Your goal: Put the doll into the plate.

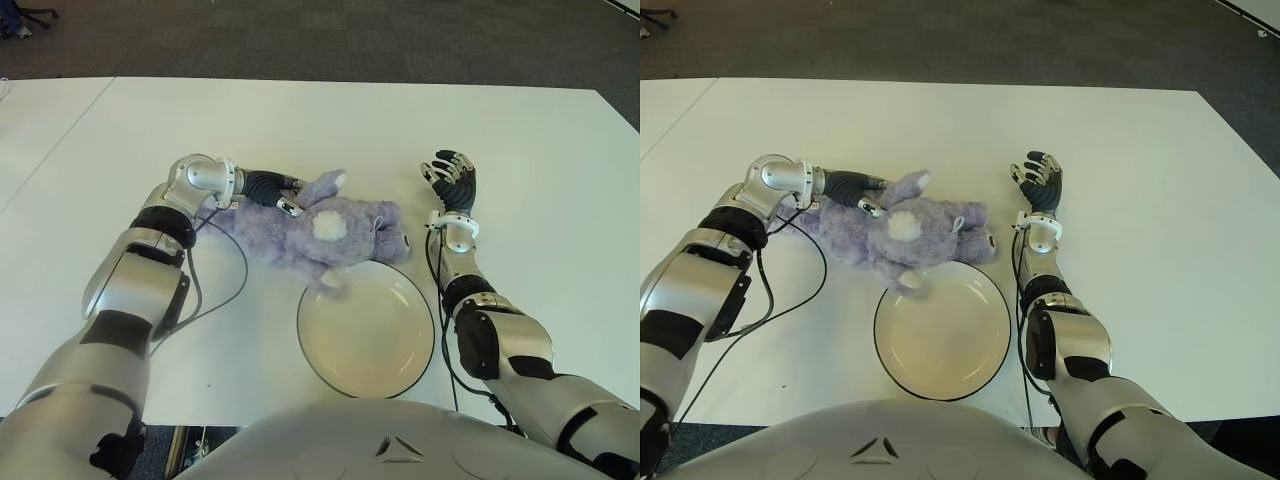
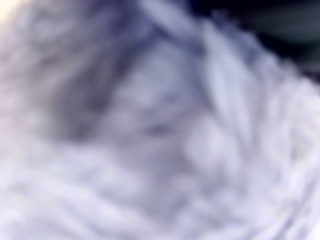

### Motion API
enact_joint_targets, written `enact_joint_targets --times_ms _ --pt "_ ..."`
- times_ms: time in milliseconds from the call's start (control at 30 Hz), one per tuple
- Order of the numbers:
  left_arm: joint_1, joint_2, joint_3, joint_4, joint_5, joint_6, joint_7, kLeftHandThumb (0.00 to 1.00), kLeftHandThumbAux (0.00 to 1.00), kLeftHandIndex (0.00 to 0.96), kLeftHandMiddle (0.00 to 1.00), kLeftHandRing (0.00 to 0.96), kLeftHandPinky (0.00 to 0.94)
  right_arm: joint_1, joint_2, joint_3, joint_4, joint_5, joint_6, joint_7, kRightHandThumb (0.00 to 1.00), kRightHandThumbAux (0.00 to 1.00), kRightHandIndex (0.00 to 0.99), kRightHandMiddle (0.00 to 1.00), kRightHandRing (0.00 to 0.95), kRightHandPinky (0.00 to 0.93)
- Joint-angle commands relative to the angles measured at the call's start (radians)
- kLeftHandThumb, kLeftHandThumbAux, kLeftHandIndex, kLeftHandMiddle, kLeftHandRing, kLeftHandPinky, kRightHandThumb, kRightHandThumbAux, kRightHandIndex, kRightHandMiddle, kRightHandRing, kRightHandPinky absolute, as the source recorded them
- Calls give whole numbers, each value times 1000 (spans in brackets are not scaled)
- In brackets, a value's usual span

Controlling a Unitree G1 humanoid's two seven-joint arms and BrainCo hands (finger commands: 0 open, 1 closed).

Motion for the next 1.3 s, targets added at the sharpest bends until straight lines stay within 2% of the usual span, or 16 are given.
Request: enact_joint_targets --times_ms 33,100,200,467,700,933,1067,1100,1133,1167,1200,1233,1267,1300 --pt "132 34 -40 55 34 47 -131 0 391 0 0 63 134 265 66 16 158 -13 79 2 298 871 306 291 299 323" --pt "138 39 -45 47 42 45 -93 0 392 0 0 59 123 264 66 17 158 -14 78 3 293 872 300 292 300 324" --pt "147 45 -55 34 63 42 -19 0 385 0 0 29 48 264 64 18 158 -15 76 4 245 872 291 290 298 298" --pt "167 46 -70 24 88 63 68 0 403 0 0 0 1 262 60 20 159 -17 80 -1 210 882 296 284 290 272" --pt "178 42 -58 11 63 68 92 0 431 0 0 0 0 265 53 36 159 -31 86 -8 197 878 306 275 278 285" --pt "196 31 -29 9 25 72 104 0 469 0 0 0 0 266 51 39 159 -27 82 -4 180 876 273 272 276 281" --pt "224 7 14 12 -22 84 134 0 507 0 0 0 0 266 52 36 158 -22 80 1 167 879 273 279 282 291" --pt "233 0 28 12 -34 89 149 0 591 51 123 168 209 266 53 36 158 -22 81 2 166 883 273 282 285 293" --pt "239 -4 37 11 -42 92 158 0 612 64 155 211 263 265 53 35 158 -21 81 2 165 884 273 283 286 294" --pt "253 -10 50 4 -45 72 205 0 616 66 160 218 272 265 53 34 158 -20 81 3 164 885 273 283 286 294" --pt "262 -13 57 -2 -46 55 237 18 712 246 359 420 462 265 54 33 158 -19 80 4 166 890 274 285 288 298" --pt "276 -16 61 -16 -34 34 300 24 736 293 411 473 511 265 54 32 158 -17 79 4 168 891 274 285 289 299" --pt "293 -19 60 -40 -5 13 395 71 744 351 493 547 586 265 55 31 158 -16 79 3 169 893 275 286 290 299" --pt "304 -20 59 -58 17 2 458 181 740 463 668 705 769 264 55 30 158 -15 78 3 171 899 278 287 291 296"
